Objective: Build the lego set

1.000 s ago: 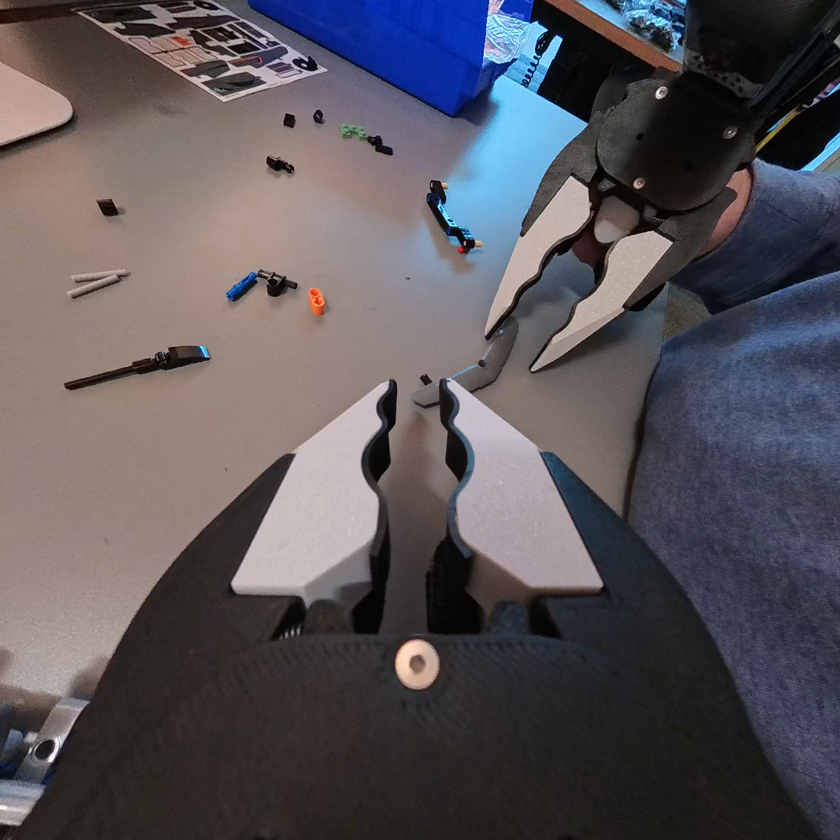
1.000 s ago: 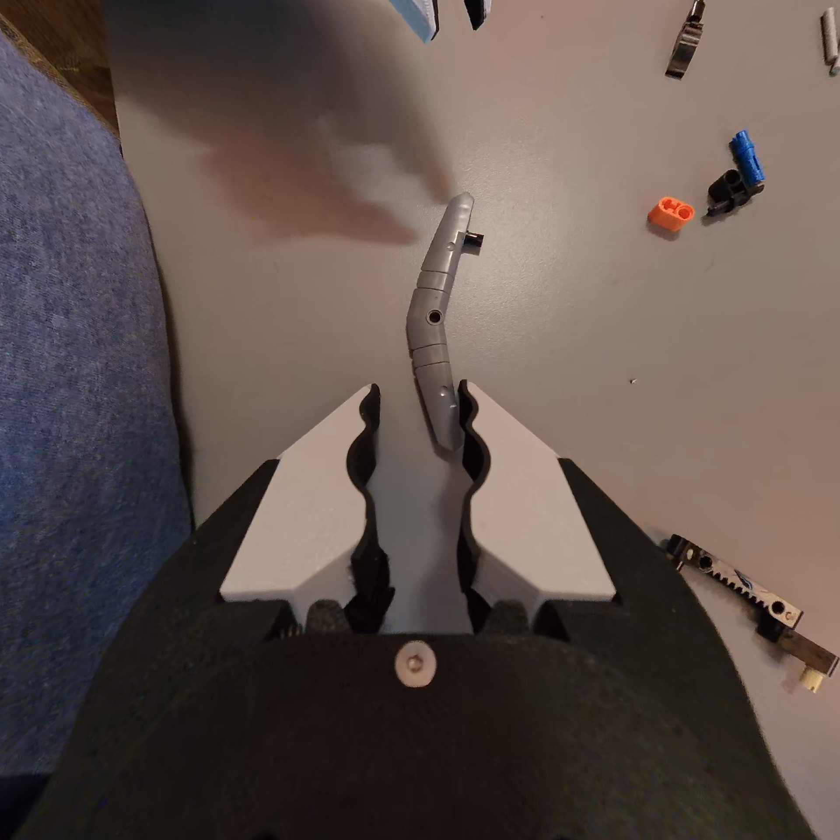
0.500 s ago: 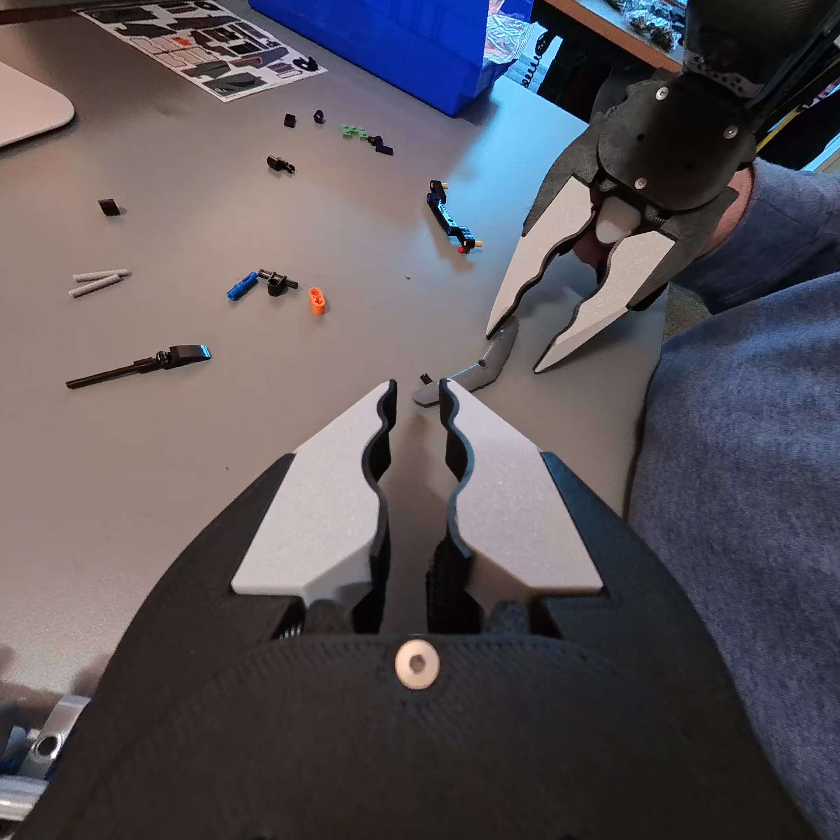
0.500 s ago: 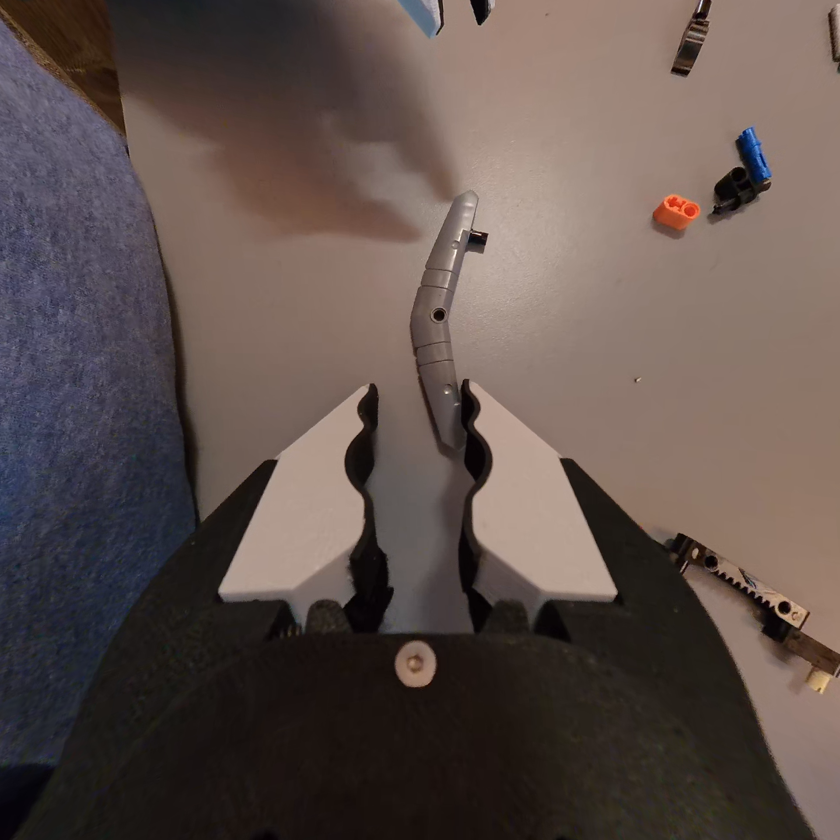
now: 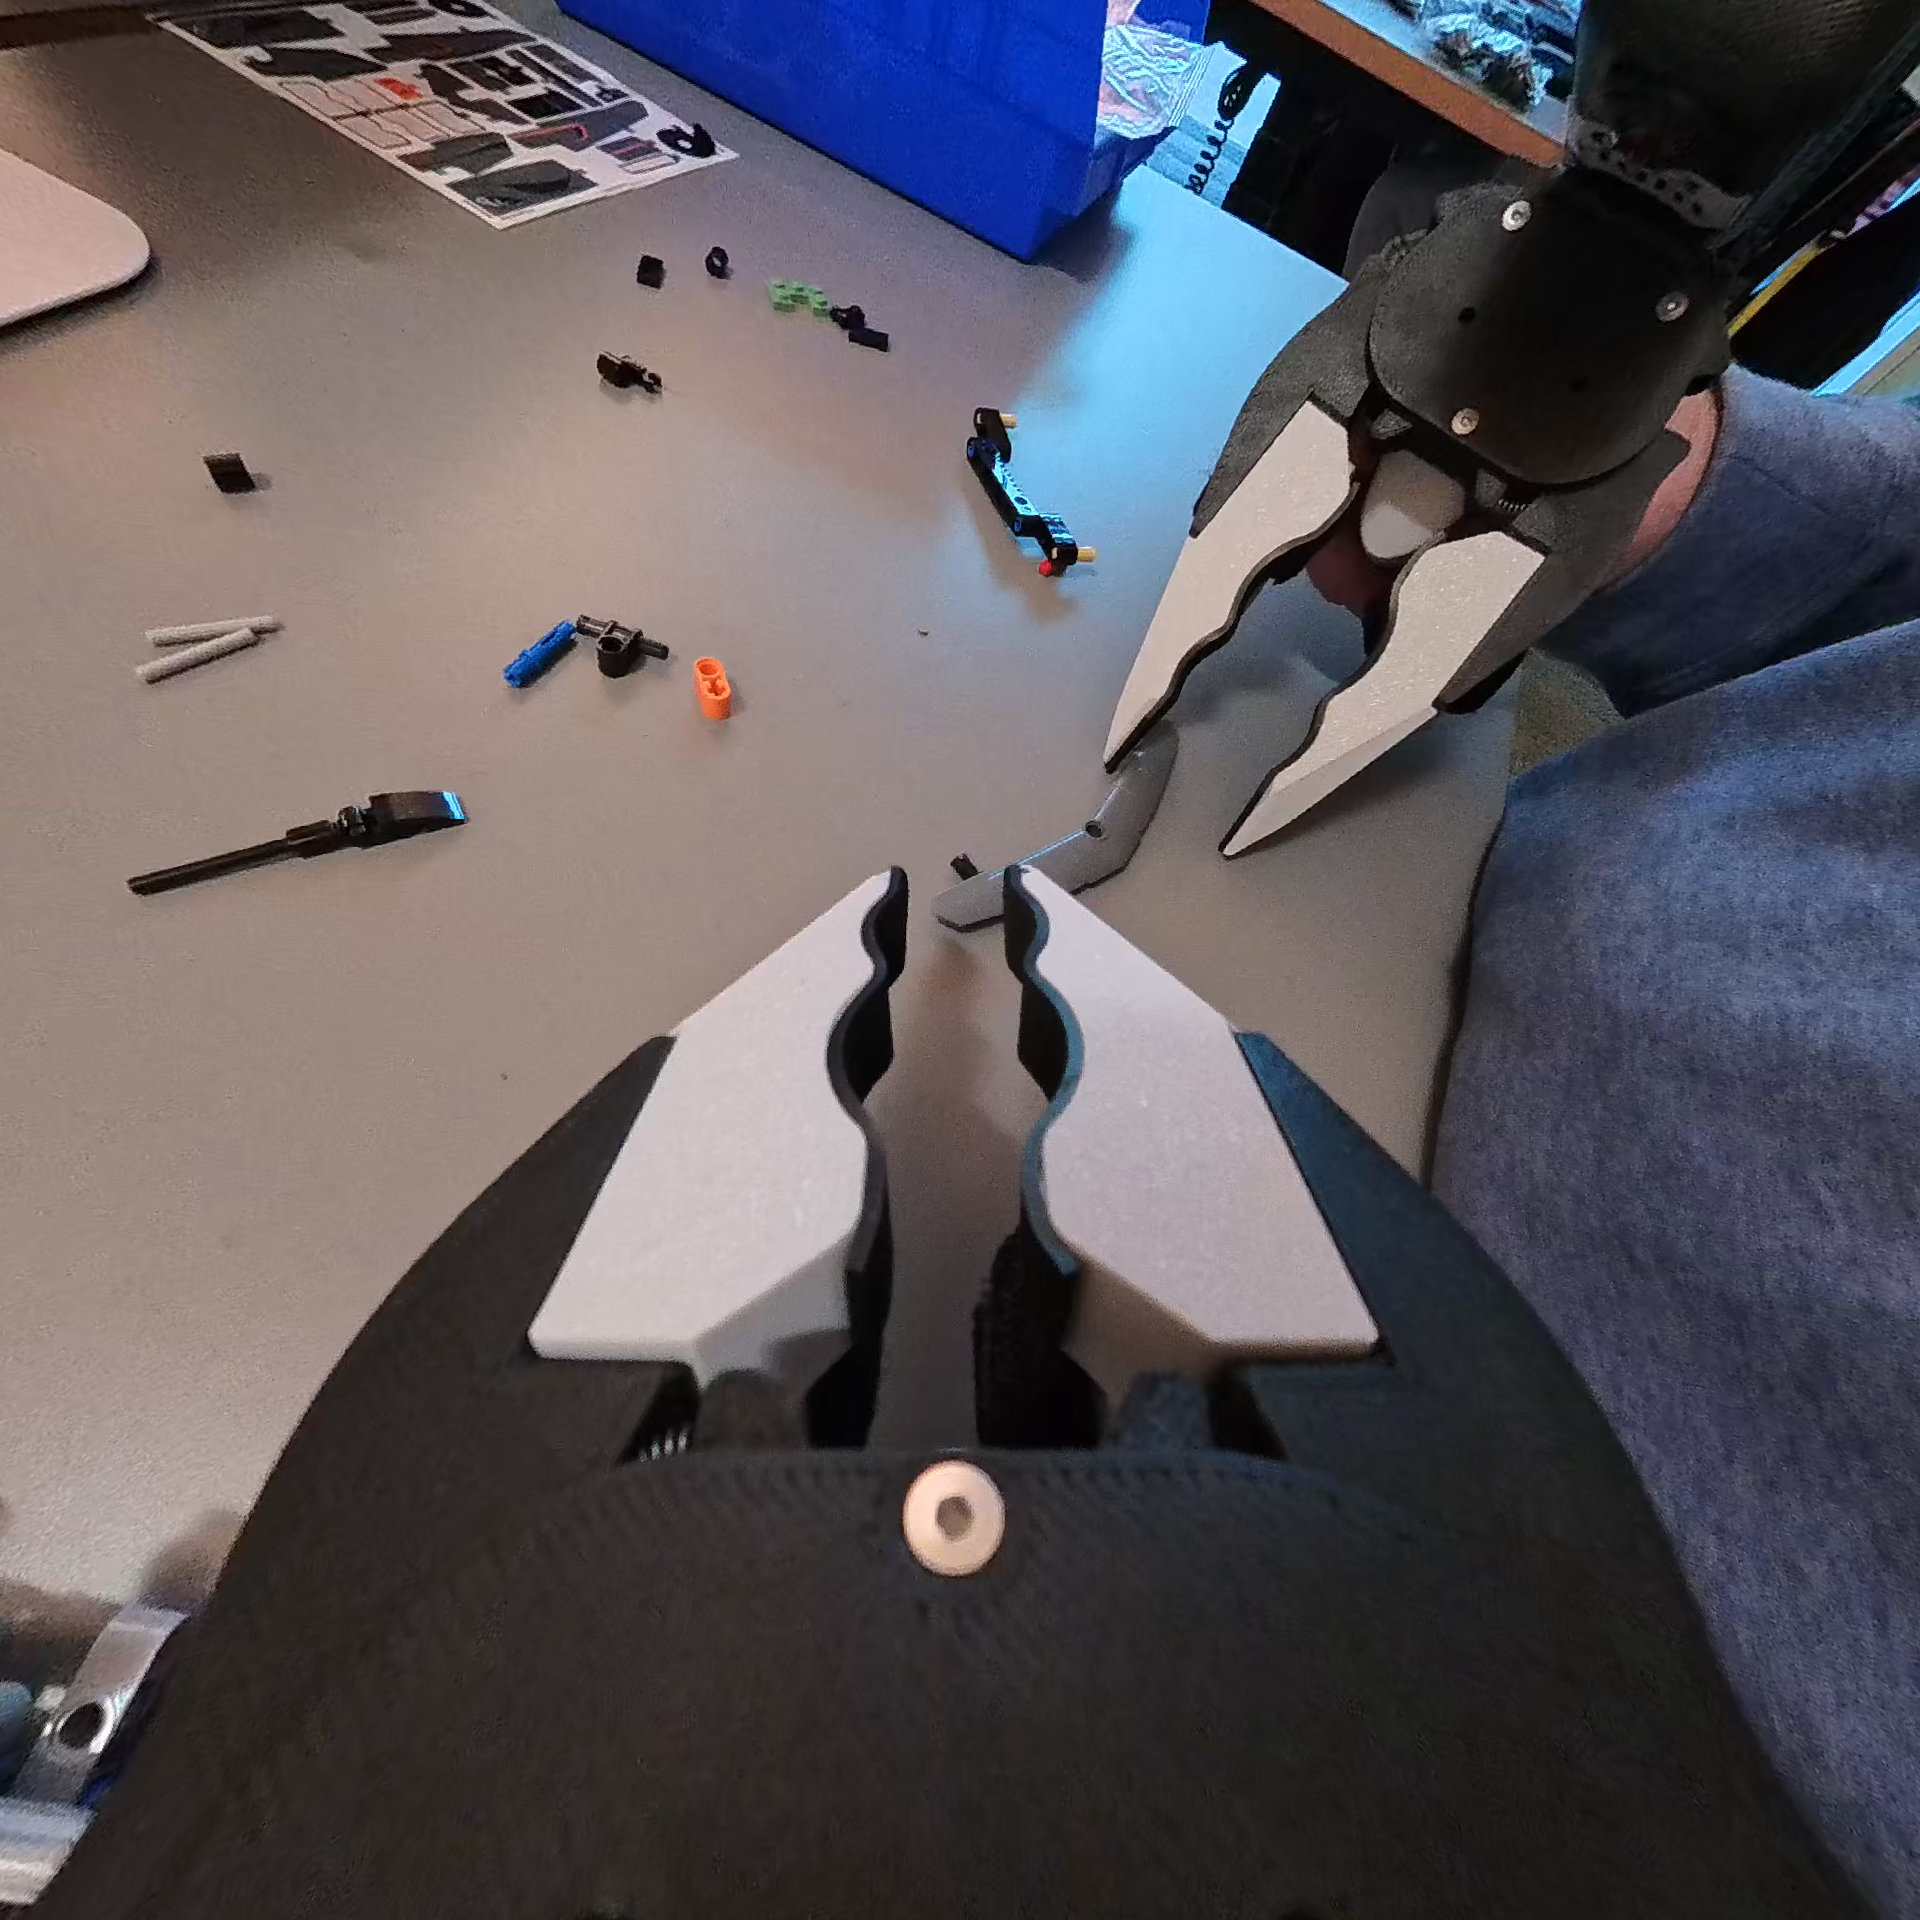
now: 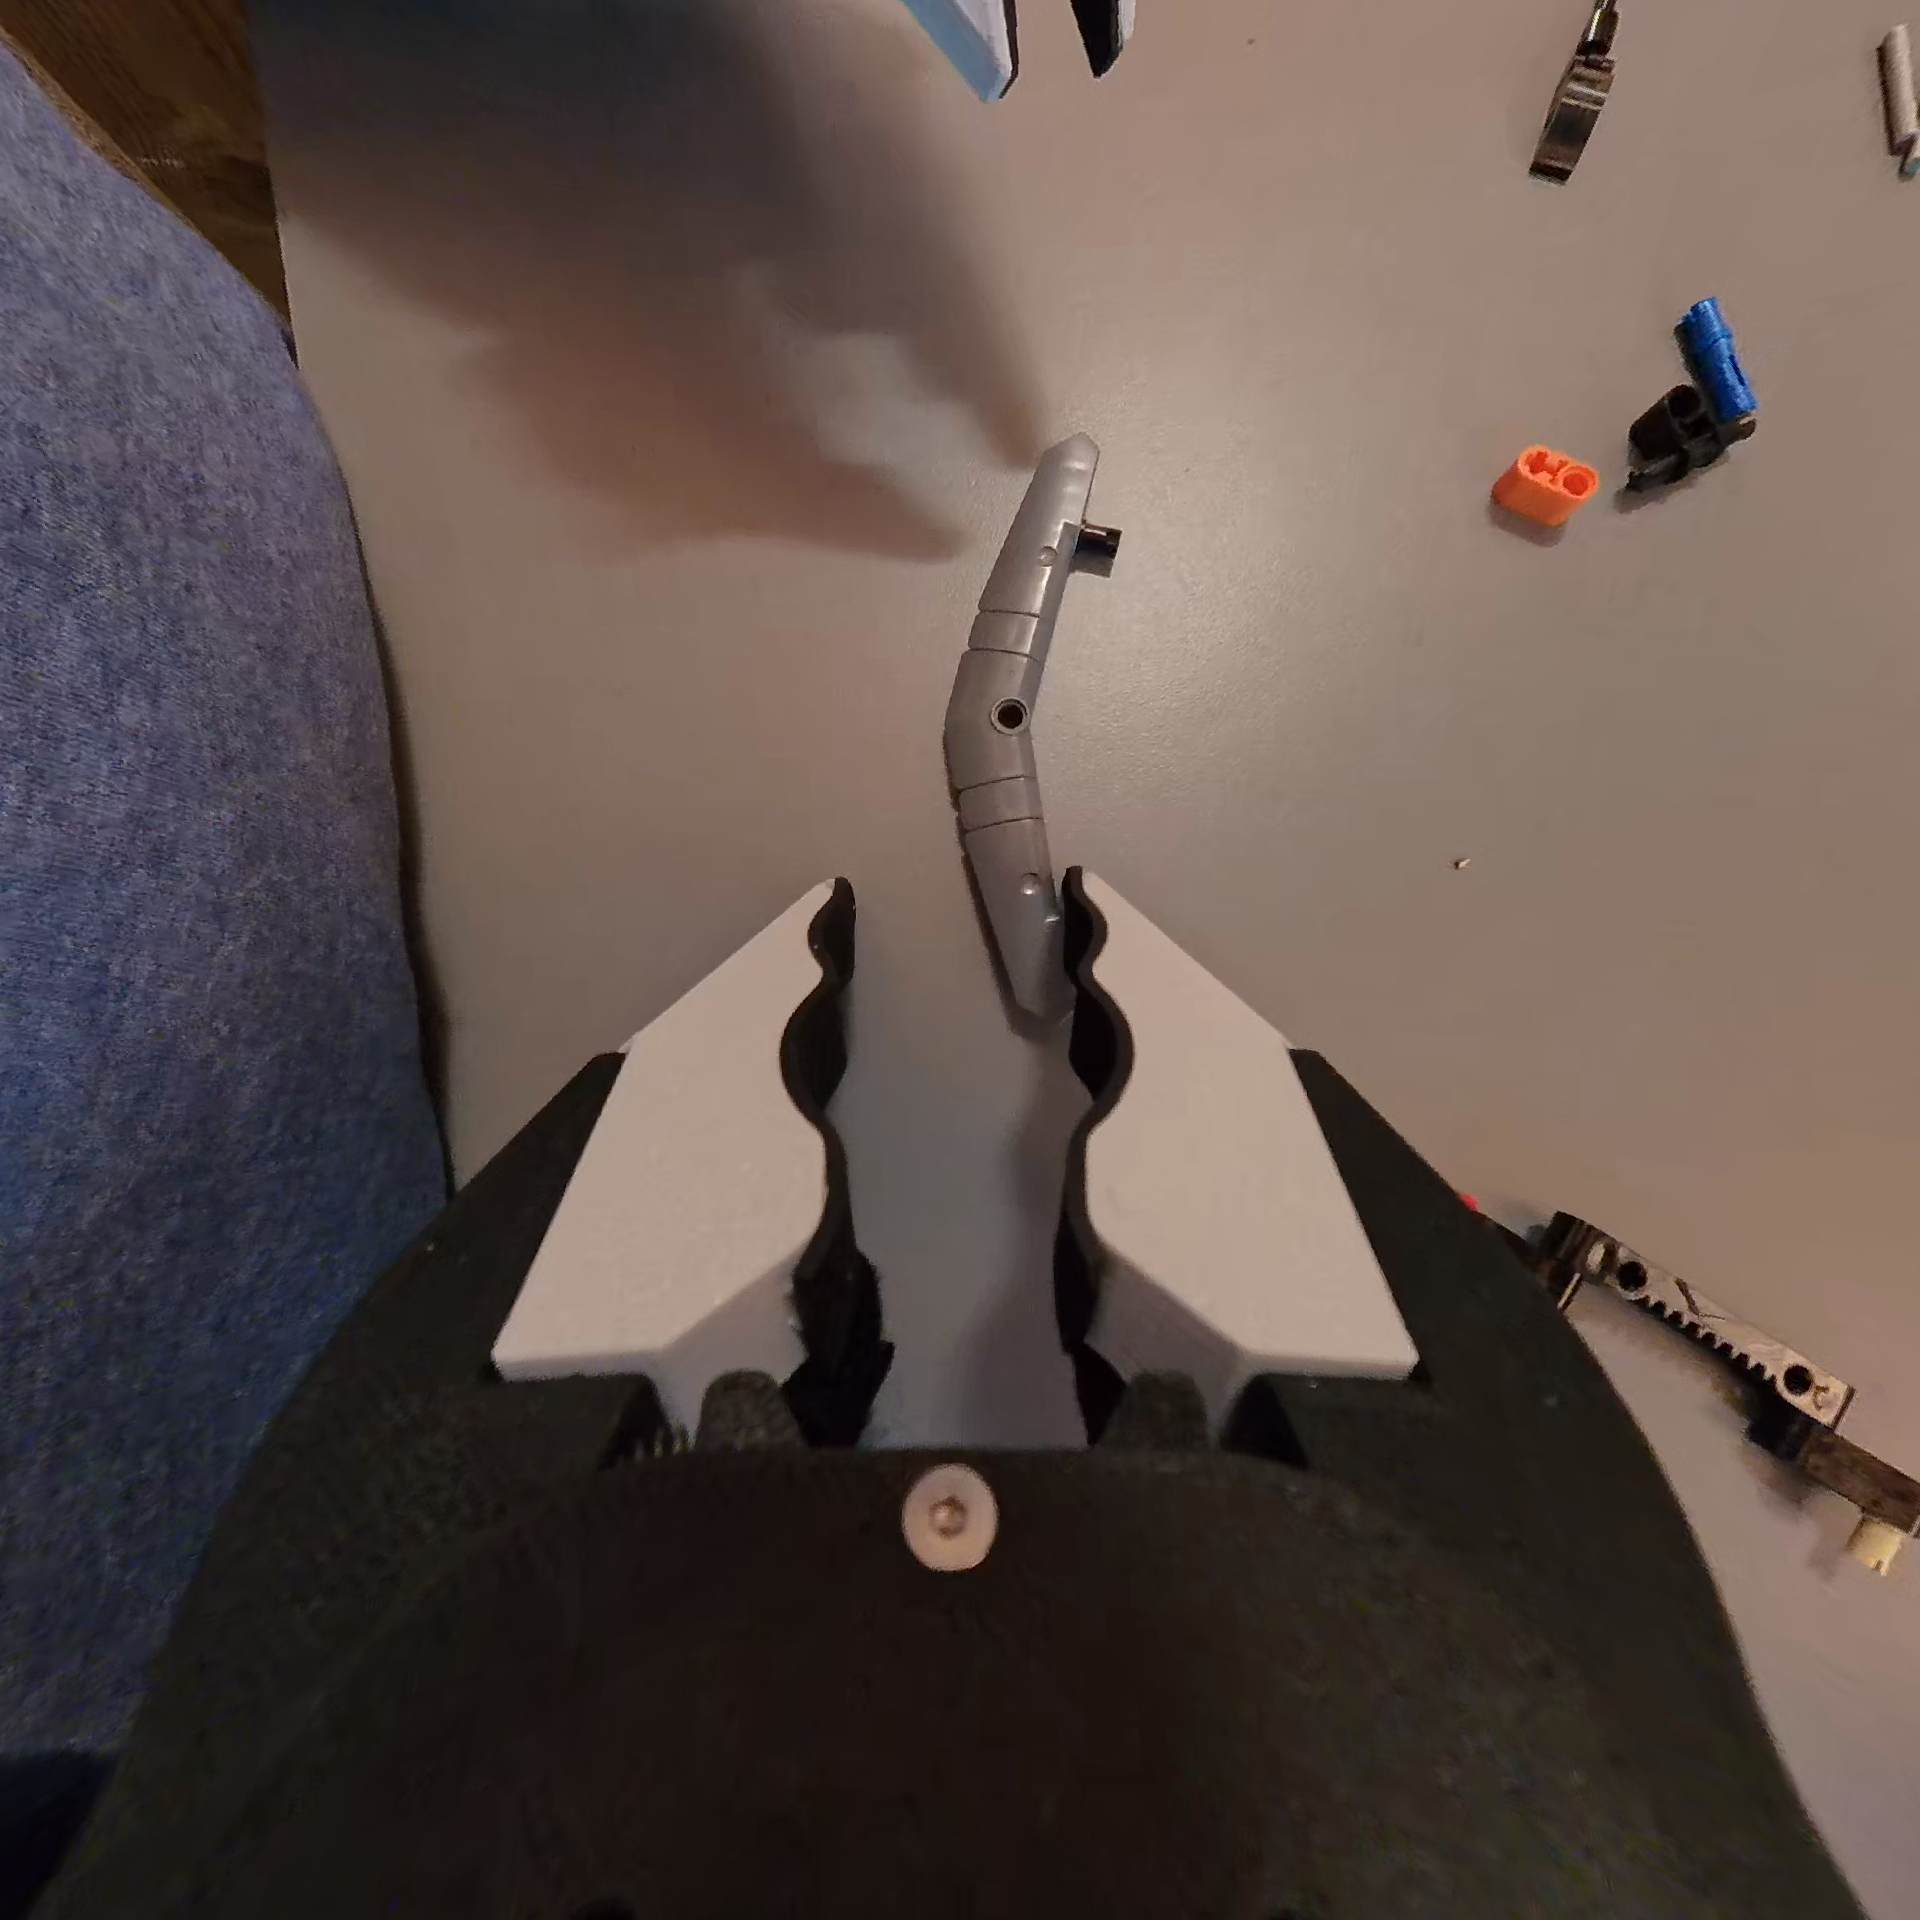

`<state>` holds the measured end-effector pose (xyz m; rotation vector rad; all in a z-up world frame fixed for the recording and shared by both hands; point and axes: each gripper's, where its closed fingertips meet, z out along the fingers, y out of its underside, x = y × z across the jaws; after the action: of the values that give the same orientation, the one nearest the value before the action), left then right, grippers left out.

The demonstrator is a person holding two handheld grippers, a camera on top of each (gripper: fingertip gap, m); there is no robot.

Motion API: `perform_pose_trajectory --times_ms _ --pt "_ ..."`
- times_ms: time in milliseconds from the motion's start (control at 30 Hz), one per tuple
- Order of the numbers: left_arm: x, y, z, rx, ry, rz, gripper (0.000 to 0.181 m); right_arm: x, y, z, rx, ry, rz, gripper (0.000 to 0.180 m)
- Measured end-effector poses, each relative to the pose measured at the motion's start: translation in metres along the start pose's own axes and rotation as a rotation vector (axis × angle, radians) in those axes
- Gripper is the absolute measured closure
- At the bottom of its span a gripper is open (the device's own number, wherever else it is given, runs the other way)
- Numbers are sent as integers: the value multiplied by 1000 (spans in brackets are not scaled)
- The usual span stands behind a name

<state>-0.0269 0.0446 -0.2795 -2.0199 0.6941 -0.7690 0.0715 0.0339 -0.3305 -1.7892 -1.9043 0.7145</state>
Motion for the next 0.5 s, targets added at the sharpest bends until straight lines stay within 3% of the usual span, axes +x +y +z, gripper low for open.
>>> perform_pose_trajectory --times_ms 500 --pt "0 -1 0 -1 -10 4 165 4 -1 0 -1 27 27 151"
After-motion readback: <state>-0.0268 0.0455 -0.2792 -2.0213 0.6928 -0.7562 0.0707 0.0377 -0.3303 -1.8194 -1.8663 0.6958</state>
